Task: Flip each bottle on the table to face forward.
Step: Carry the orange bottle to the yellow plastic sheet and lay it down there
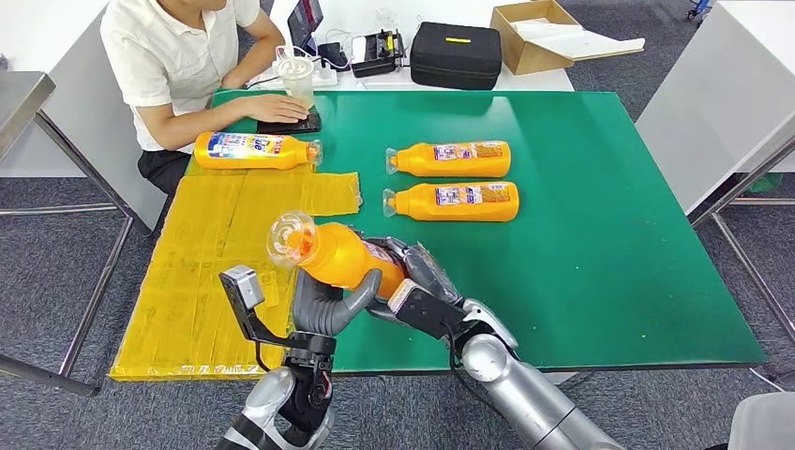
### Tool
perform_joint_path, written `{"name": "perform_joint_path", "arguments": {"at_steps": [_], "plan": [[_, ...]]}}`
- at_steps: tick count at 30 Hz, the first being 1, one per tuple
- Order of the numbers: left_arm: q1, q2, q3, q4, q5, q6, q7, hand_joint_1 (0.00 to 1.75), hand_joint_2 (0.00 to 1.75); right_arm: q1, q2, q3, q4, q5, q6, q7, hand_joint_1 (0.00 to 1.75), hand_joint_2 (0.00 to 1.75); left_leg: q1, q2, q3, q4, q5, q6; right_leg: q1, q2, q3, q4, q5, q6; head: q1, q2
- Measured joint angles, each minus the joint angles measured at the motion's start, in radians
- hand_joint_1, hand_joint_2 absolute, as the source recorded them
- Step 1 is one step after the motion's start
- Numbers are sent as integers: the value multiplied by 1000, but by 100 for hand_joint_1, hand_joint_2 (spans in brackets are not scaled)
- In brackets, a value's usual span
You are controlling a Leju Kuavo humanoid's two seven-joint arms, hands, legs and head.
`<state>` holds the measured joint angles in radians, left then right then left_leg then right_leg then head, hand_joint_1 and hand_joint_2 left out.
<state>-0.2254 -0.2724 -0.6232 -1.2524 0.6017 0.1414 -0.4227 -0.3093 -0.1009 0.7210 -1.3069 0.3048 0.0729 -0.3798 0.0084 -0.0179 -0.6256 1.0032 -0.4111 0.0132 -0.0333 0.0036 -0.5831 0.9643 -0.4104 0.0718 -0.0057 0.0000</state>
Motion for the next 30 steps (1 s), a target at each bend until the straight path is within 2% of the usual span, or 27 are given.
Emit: {"name": "perform_joint_path", "arguments": {"at_steps": [1,2,9,15,17,20,23,27,30], "plan": [[0,0,2,0,1,0,-1,175,175,-1,0,1,1,0,0,-1,36,175,0,0,0,0,0,0,0,0,0,0,0,0,0,0],[0,0,4,0,2,-1,-1,175,175,-1,0,1,2,-1,-1,-2,0,175,0,0,0,0,0,0,0,0,0,0,0,0,0,0],[11,-1,15,-24,-6,-28,-17,175,175,1,5,-4,2,-21,-29,-13,0,175,0,0,0,0,0,0,0,0,0,0,0,0,0,0],[11,-1,18,-30,-57,8,-14,175,175,18,8,-19,2,4,-58,-22,0,175,0,0,0,0,0,0,0,0,0,0,0,0,0,0],[7,0,18,-26,-124,68,-19,175,175,27,9,-27,2,34,-98,-23,0,175,0,0,0,0,0,0,0,0,-1,0,0,0,0,0],[-11,2,18,6,-272,189,-26,175,175,54,11,-53,-1,120,-213,-23,0,175,0,-1,0,0,0,0,0,0,0,0,0,0,0,0],[-30,6,25,60,-372,251,-24,175,175,84,11,-90,-12,180,-297,-23,0,175,0,0,0,0,0,0,0,0,0,0,0,0,0,0],[-65,18,34,143,-539,335,13,175,175,108,15,-139,-30,206,-327,-31,0,175,0,0,0,0,0,0,0,0,0,0,0,0,0,0],[-104,36,37,217,-760,425,80,175,175,115,26,-172,-45,224,-328,-40,0,175,0,0,0,0,0,0,0,0,0,0,0,0,0,0]]}}
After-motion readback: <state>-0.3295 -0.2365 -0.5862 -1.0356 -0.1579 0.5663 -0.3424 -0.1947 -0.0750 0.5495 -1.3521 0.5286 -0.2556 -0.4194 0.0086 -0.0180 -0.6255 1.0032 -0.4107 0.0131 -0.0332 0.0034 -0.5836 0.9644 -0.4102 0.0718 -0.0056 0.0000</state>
